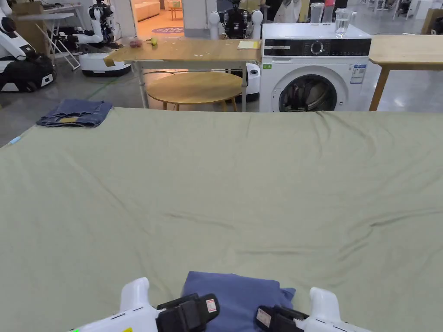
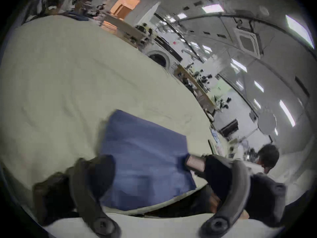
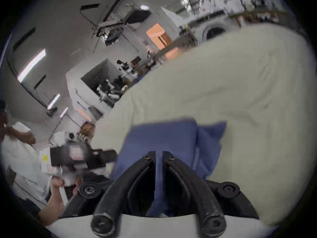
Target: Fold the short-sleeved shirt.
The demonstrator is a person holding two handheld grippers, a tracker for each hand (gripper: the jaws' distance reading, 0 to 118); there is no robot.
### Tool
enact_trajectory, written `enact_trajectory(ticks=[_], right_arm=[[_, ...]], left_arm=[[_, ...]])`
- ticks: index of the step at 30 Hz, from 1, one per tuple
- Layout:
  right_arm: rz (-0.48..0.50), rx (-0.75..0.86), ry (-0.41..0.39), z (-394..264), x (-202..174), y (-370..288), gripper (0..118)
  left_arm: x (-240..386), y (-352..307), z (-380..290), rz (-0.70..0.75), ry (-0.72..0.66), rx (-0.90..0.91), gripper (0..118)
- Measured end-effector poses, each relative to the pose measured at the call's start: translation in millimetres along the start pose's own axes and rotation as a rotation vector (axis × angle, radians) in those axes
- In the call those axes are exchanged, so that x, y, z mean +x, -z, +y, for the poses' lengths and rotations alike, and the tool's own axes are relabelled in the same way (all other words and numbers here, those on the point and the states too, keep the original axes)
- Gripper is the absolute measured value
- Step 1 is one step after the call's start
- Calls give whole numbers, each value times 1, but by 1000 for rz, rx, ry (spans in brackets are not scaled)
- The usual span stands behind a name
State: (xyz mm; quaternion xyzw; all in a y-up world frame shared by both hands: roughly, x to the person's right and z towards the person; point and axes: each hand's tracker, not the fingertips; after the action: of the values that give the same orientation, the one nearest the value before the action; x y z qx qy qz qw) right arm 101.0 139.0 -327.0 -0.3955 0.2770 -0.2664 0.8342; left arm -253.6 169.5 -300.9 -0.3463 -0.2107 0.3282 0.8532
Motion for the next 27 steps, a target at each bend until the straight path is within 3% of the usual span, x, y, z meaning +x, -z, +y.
enact_trajectory(ticks=[2, 5, 8, 11, 13, 15, 16, 17, 21, 23, 27], right_arm=[[-69, -3, 36, -7, 13, 3, 4], [-6, 37, 125, -3, 27, -4, 4], [-12, 41, 72, 2, 25, -6, 4], [2, 22, 56, 6, 20, -1, 4], [-3, 16, 37, 7, 19, 3, 4], [-11, 17, 31, 8, 18, 5, 4], [-17, 20, 33, 9, 18, 4, 4], [-6, 21, 38, 11, 18, 2, 4], [-26, 46, -24, 16, 4, -9, 4], [-76, 53, -62, 19, -5, -14, 4], [-80, 69, -66, 21, -14, -18, 4]], left_arm=[[-25, -6, 5, 0, -75, 8, 111], [-62, 9, 5, -132, -257, -80, 110], [-83, 44, -7, -278, -382, -119, 110], [-59, 73, -8, -372, -333, -188, 106], [-40, 91, -10, -238, -232, -208, 95], [-35, 97, -8, -161, -207, -208, 53], [-38, 96, -7, -160, -254, -197, 47], [-40, 91, -6, -201, -308, -193, 45], [-41, 58, 14, -141, -170, -170, 42], [-54, 34, 33, -130, -164, -137, 42], [-105, -19, 86, -24, -130, -86, 42]])
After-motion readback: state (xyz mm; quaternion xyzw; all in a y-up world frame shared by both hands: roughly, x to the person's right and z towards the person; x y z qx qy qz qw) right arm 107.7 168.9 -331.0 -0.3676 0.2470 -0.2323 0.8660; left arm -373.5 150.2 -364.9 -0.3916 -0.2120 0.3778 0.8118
